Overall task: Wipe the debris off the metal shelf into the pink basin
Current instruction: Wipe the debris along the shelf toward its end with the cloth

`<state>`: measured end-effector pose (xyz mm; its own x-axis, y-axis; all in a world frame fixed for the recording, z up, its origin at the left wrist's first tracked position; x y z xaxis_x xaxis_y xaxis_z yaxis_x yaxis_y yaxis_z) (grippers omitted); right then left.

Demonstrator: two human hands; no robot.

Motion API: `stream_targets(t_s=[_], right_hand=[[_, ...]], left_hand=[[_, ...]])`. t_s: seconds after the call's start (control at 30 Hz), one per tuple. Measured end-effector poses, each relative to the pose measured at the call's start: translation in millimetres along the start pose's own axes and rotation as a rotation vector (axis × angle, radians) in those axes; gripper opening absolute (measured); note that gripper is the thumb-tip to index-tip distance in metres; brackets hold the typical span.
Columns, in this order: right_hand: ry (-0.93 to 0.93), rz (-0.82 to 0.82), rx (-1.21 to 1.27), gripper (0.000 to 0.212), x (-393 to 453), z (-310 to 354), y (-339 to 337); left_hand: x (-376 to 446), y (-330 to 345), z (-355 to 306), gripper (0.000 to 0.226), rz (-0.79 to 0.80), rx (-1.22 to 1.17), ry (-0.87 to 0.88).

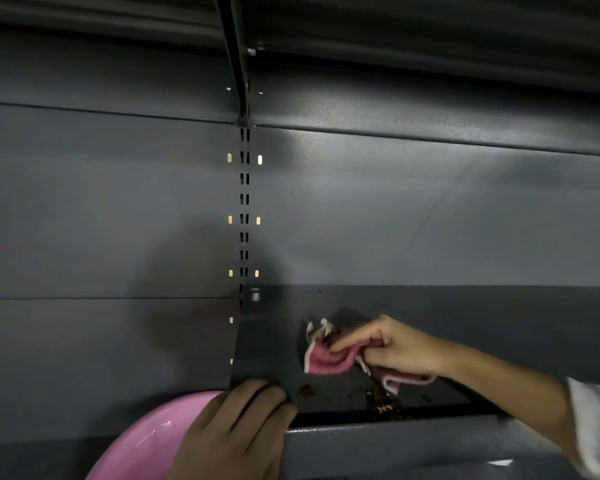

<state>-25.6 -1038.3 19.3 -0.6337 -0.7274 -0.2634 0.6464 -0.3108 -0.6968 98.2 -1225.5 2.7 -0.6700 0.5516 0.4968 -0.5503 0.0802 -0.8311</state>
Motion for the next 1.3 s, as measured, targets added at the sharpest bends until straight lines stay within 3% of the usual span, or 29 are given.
stream_targets(t_s=[0.1, 0.2, 0.27, 0.43, 0.6, 0.8, 0.93, 1.0, 1.17, 1.3], right_hand=[[-0.059, -0.005, 0.015, 0.049, -10.8, 7.3, -7.0], [0.007, -0.207, 0.135, 0.042, -0.2, -16.2, -44.5], [0.122, -0.336, 0.051, 0.041, 17.0, -30.8, -63.0], [0.093, -0.338, 0.015, 0.043, 74.5, -25.4, -60.4], [-0.003, -0.137, 0.043, 0.045, 99.7, 2.1, -33.6], [-0.143, 0.084, 0.038, 0.049, 61.6, 36.3, 16.7], [-0.206, 0.183, -0.024, 0.046, 26.4, 51.5, 27.2], [-0.201, 0.115, -0.056, 0.049, 21.9, 45.5, 5.2], [-0.012, -0.400, 0.095, 0.037, 27.1, -28.1, -93.5], [0.181, -0.458, 0.100, 0.039, 40.1, -84.7, -102.6]], left_hand=[[-2.3, 3.5, -2.2, 0.067, -0.015, 0.052, -0.037], [-4.9, 8.4, -1.4, 0.067, -0.070, 0.031, -0.045], [-5.7, 10.0, -1.2, 0.066, -0.090, 0.029, -0.044], [-6.0, 15.0, 0.3, 0.057, -0.142, 0.051, -0.012], [-7.0, 14.0, -1.2, 0.061, -0.165, 0.037, -0.037], [-7.9, 12.3, -2.4, 0.064, -0.142, 0.038, -0.069], [-7.3, 10.6, -4.4, 0.045, -0.146, 0.015, -0.063], [-6.2, 8.8, -3.8, 0.039, -0.124, 0.013, -0.054], [-6.2, 8.5, -2.1, 0.057, -0.028, 0.024, -0.056], [-3.2, 7.6, -2.0, 0.060, 0.059, 0.045, -0.037]])
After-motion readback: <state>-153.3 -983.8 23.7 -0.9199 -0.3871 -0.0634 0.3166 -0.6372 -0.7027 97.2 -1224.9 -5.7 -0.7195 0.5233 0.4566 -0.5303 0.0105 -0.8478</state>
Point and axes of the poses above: each hand's wrist, its own x-axis towards the middle knuckle, its own y-axis out of the palm, z = x × y, the point moved 4 cm from there along x, towards the middle knuckle, and after that the axes turned 15 degrees about z, right-handed, at the moved point
